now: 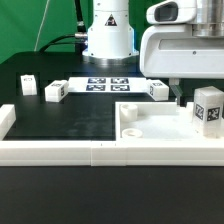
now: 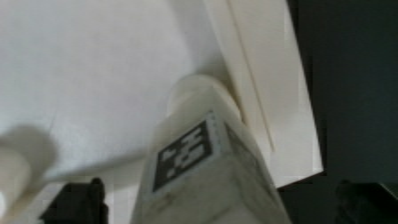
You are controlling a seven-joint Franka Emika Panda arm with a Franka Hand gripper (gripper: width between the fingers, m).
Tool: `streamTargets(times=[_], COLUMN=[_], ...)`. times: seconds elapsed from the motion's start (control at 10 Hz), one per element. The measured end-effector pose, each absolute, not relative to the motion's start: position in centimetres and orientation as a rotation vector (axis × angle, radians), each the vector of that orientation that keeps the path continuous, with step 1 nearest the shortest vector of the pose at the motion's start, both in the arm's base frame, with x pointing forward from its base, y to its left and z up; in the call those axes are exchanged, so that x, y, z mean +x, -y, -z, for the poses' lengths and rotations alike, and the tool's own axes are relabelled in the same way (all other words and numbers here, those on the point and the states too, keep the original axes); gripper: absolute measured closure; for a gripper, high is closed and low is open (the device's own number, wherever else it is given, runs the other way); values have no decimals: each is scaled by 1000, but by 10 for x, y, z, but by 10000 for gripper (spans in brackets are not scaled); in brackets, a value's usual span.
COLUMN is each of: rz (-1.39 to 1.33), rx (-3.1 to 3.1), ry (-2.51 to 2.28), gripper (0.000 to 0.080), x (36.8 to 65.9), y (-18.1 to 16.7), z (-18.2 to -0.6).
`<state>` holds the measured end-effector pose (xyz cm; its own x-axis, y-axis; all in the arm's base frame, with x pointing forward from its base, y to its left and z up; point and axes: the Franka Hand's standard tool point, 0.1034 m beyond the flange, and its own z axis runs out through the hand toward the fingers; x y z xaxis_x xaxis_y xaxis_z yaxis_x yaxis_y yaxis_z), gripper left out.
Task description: Assemble one leg
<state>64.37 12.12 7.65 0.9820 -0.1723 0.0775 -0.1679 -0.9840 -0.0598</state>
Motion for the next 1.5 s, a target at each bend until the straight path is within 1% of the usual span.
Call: streamTargets(times=[0.3,0.4,0.6,0.7,0.9,1.1,1.3,1.5], rz=[138,138,138,138,138,144,139,146], rx=[-3101,-3100,-3100,-3100,-3100,-3100,-3057,-2979], ry=[153,201,209,209,206,56,-473,-813], gripper=[151,151,423,509,509,509,509,509], x=[646,645,645,645,645,646,645,644], y=[-120,-120,-120,-120,-120,-119,-117,-115], z=[-78,-78,-78,-78,-78,-78,-77,-76])
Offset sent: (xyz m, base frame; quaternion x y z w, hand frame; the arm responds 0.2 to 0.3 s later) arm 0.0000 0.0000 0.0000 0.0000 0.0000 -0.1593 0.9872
